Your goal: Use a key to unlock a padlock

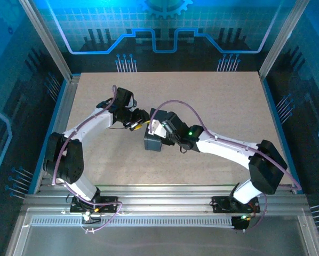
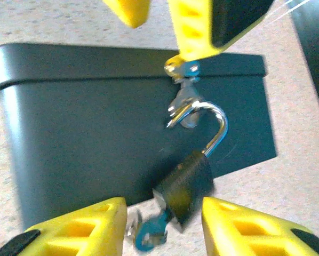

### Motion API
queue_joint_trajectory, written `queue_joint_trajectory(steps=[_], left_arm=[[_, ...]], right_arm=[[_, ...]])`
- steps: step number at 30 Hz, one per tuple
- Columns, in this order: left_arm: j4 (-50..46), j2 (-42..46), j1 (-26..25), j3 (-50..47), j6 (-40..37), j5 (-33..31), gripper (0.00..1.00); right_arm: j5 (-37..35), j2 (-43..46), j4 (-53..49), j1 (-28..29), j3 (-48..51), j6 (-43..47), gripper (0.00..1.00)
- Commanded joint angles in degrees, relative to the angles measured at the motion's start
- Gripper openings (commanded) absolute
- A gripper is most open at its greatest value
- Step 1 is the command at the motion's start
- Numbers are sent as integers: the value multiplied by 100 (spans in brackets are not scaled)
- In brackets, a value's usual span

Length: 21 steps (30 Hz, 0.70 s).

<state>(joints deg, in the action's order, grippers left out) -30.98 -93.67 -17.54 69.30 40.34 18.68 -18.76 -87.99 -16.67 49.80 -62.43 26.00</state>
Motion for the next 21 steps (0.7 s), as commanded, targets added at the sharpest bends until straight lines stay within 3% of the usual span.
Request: queue_joint_trajectory(steps=[1, 7, 14, 21], left_arm=[[-127, -279, 17, 62, -35, -305, 49], [-75, -309, 18, 66, 13, -262, 49], [-71, -327, 16, 75, 17, -250, 48], [-41, -260, 14, 9, 61, -257, 49]], right_arm=[[928, 337, -469, -227, -12, -393, 45], [2818, 729, -755, -1030, -328, -1493, 50], [3948, 181, -370, -2117, -439, -3832, 51], [4535, -544, -7, -2195, -559, -4765, 54]])
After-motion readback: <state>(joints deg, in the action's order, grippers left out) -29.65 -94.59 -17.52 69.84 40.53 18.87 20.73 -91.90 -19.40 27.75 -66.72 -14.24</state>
